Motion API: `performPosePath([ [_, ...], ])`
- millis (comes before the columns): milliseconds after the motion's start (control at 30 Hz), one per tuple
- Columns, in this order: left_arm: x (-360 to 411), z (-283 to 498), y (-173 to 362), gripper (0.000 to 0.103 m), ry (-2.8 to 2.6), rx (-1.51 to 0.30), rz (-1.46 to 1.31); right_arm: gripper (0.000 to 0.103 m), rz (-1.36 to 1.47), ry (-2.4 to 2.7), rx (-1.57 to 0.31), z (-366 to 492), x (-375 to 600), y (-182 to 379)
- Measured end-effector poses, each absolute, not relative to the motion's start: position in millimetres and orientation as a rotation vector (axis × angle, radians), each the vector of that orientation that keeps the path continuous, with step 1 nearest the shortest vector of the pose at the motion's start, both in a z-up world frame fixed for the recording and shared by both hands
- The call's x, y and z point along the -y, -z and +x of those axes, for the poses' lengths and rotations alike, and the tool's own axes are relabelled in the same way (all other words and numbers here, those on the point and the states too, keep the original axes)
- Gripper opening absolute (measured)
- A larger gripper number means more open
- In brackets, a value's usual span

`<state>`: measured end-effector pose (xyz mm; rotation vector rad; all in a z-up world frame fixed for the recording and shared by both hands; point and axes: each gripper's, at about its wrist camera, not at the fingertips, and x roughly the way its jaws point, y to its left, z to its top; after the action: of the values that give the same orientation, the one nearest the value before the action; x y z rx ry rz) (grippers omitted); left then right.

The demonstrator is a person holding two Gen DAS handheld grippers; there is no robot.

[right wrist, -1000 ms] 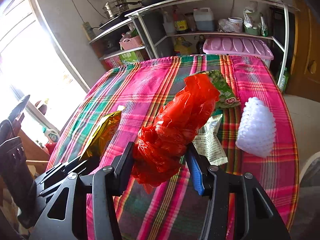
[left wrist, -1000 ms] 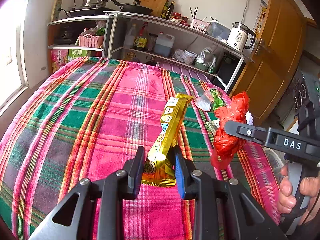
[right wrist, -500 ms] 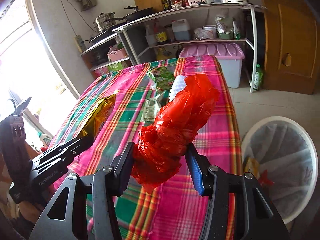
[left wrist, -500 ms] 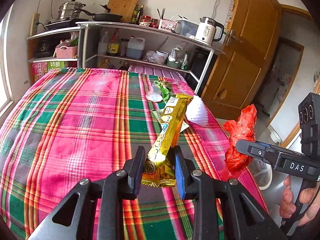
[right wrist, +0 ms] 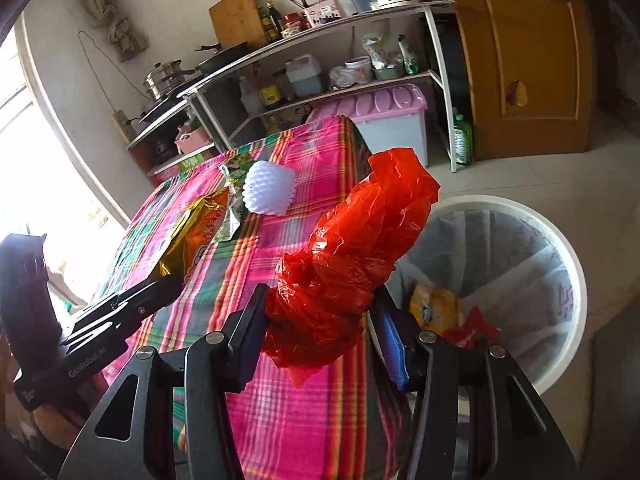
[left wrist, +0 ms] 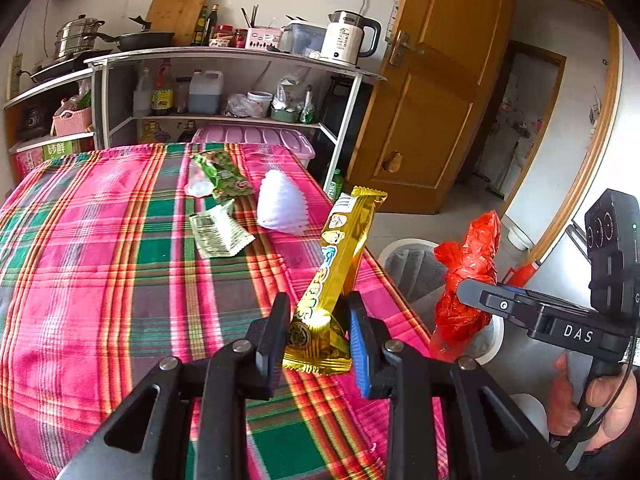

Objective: Collect trash
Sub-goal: 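Lift and carry the gold wrapper and red bag over the bin with both grippers, then open both grippers over the bin to drop the gold wrapper and red bag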

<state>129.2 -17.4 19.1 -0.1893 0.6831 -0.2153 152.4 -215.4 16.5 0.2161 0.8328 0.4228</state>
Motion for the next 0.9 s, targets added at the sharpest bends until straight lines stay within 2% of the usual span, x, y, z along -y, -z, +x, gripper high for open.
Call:
performPosePath([
  [500,109.0,171.3,-10.0,0.030,0.374,-0.729,-0.124,0.052,0.302,-0.277,-0.846,158.7,292.3,4.1],
  [900,151.1,200.9,4.1,0.030,0.430,-0.786,-0.116,0.053,0.327,-0.197,-0.881,170.6,324.5,21.0],
])
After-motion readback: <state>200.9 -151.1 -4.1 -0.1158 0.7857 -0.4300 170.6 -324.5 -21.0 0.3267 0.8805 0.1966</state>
